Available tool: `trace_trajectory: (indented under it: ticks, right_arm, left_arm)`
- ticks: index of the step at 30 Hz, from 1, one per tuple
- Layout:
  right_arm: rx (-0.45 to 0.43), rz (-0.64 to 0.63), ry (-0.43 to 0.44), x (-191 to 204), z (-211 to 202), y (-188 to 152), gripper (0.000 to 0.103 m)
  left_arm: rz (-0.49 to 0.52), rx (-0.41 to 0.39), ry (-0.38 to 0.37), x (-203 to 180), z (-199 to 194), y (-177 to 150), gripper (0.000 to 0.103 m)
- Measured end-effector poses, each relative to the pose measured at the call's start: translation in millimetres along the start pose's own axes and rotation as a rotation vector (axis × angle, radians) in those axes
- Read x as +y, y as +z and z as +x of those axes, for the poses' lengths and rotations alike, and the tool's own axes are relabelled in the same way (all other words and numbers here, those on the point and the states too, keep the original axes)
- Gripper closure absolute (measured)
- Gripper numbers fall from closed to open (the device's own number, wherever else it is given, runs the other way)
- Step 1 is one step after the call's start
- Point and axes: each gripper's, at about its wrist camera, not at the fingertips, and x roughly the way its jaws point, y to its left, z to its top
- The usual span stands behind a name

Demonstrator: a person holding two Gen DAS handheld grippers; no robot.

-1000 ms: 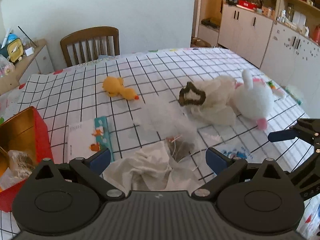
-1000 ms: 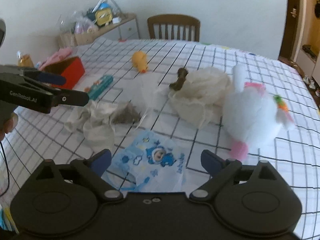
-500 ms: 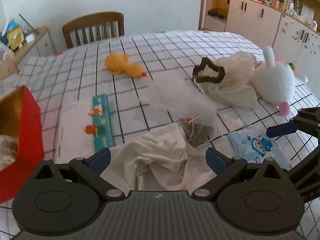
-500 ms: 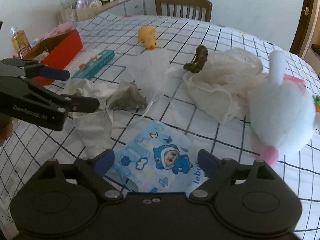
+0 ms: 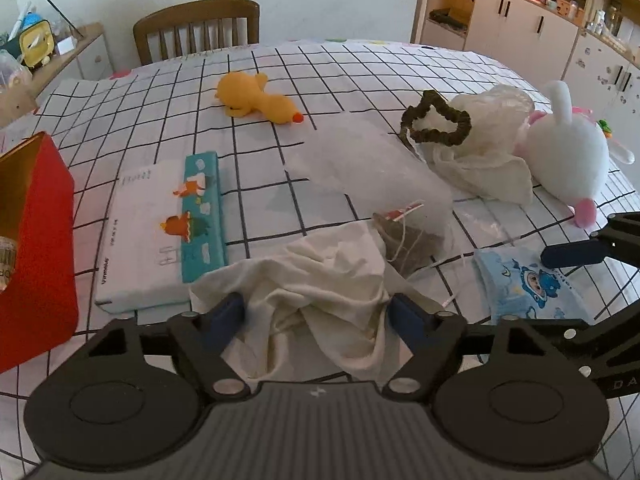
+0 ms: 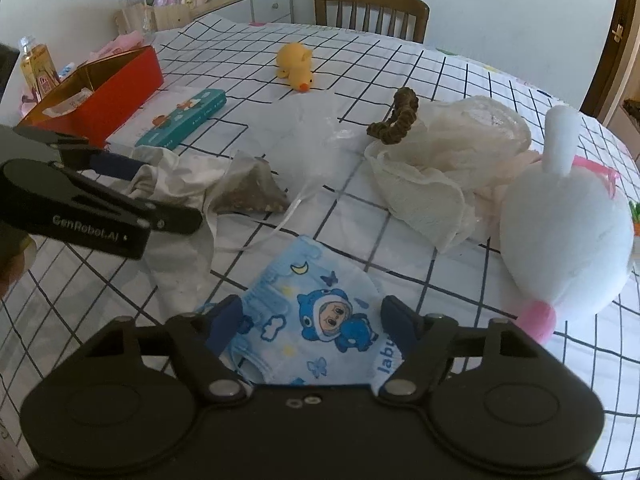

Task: Organize soft objects
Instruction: 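Grasp the blue diaper with the right gripper while the left grasps the white cloth, then carry the diaper and white cloth over the red tin box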

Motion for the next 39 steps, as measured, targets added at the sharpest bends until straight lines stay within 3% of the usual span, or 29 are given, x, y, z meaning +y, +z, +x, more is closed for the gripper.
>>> trace_trajectory:
  ticks: [7,12,15,18,39]
  right_arm:
    - [-0.005,-0.017,-0.020,-3,-4,-1,0.049]
    - [-0.005,0.008,-0.009,-5,-6,2,0.090]
    - [-0.008,0.005,-0.012,-4,-7,1,0.103]
    - [-0.034,0.010,-0.033,-2,-13,-1,0.103]
    - [-0.218,0.057,0.061,10,-94,25,0.103]
  left_arm:
    - [-0.066,-0.004,-0.015,10,-5,5,0.068]
    - [-0.077,-0.013,-0.025,11,-9,5,0.081]
    - [-0.076,-0.019,-0.023,14,-12,4,0.087]
    - [-0.090,-0.036,-0.029,17,-18,5,0.088]
    - [-0.119,-0.131,-0.061,30,-92,16,0.089]
